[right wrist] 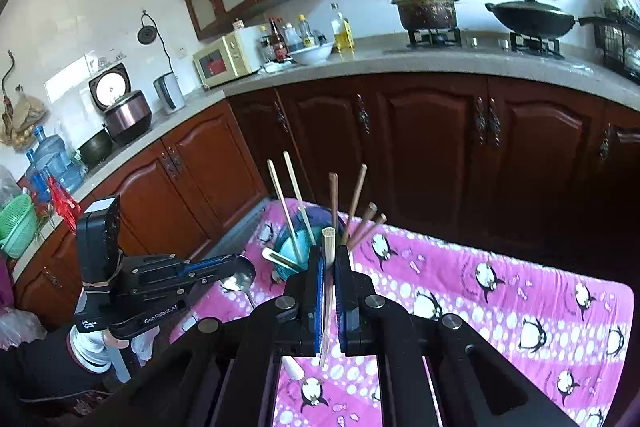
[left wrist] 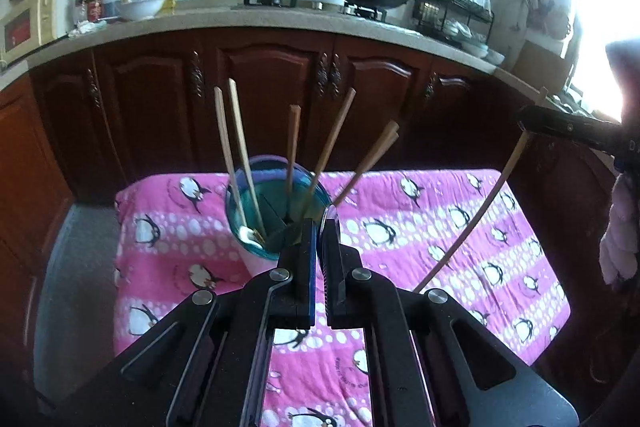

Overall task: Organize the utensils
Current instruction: 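Lift and carry the spoon and chopstick with both tools over the teal-rimmed cup, then open the left tool to drop the spoon in the cup while the right tool releases its chopstick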

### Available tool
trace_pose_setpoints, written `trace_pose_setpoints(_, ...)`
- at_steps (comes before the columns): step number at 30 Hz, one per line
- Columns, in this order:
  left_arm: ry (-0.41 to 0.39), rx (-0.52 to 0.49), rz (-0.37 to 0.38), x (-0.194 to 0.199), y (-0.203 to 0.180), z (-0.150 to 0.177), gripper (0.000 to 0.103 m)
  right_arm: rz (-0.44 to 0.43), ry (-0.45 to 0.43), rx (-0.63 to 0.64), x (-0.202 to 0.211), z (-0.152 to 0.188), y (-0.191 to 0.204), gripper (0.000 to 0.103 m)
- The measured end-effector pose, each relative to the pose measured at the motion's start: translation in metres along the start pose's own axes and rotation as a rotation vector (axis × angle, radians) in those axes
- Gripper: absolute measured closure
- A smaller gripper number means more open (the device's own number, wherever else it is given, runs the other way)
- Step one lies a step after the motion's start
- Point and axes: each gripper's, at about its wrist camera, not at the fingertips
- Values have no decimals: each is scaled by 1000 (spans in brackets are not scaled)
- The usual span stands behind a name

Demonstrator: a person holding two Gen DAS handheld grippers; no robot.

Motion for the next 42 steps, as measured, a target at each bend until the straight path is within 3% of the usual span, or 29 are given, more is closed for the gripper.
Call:
trace_pose_setpoints(5,-44,-1,-40,8,12,-19,102,-11,-28,12,0,-14,7,98)
trace_pose_setpoints(11,-102,-40,-154,6,34,-49,102,-22,-81,27,-3,-41,19,98)
trace_pose_setpoints(20,-116,-170,-310,-40,47,-66,102,11,-111,67,-49,-62,30,98)
trace_pose_setpoints(25,-89,-273,-364,-67,40,-52,101,38,-89,62,-83,-54,22,98)
trace_pose_setpoints(32,-36,-317,-387,-102,39,-32,101,38,-22,-4,-124,-26,1,98)
trace_pose_setpoints(42,68,-252,-366,-139,43,-5,101,50,86,-124,-157,22,-31,98)
Point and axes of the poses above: each gripper's, at about its wrist camera, not at the fingertips, and x roughly against the way its jaws point, y to its left, z to its underside, and after that the axes turned 12 degrees about -y, right-handed
